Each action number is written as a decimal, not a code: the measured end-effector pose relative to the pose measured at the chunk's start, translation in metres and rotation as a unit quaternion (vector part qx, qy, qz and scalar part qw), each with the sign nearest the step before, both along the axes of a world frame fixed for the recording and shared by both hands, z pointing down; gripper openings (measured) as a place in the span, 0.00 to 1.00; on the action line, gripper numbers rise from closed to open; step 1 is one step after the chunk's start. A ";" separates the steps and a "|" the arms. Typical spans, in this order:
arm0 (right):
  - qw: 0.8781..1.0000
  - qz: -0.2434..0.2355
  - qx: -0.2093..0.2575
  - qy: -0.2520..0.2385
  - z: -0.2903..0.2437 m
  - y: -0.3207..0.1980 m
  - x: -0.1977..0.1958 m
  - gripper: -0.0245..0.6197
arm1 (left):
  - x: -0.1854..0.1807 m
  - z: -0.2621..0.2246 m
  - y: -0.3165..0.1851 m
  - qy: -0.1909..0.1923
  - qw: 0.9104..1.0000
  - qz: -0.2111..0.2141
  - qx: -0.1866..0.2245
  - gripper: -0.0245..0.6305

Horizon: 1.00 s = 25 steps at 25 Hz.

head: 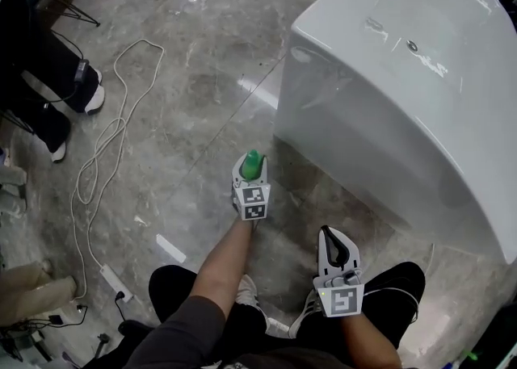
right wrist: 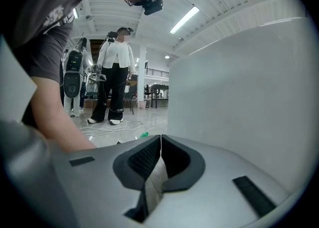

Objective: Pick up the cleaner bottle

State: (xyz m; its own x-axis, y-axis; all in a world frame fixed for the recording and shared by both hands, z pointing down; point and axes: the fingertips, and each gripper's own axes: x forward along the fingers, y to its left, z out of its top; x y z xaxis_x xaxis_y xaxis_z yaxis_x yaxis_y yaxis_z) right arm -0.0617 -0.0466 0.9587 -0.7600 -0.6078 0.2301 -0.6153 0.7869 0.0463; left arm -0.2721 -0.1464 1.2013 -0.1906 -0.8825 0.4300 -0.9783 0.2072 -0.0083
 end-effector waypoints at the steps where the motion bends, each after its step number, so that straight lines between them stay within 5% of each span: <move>1: 1.000 -0.002 0.002 0.003 0.000 0.000 0.000 0.07 | -0.001 -0.004 0.001 0.000 1.000 -0.002 -0.001 0.32; 12: 0.999 0.037 -0.007 -0.027 -0.061 -0.034 0.002 0.07 | 0.020 -0.141 -0.014 -0.009 0.998 0.021 0.060 0.32; 25: 0.995 0.099 0.007 -0.024 -0.379 -0.062 0.068 0.07 | 0.087 -0.524 0.011 -0.025 0.993 0.085 0.084 0.32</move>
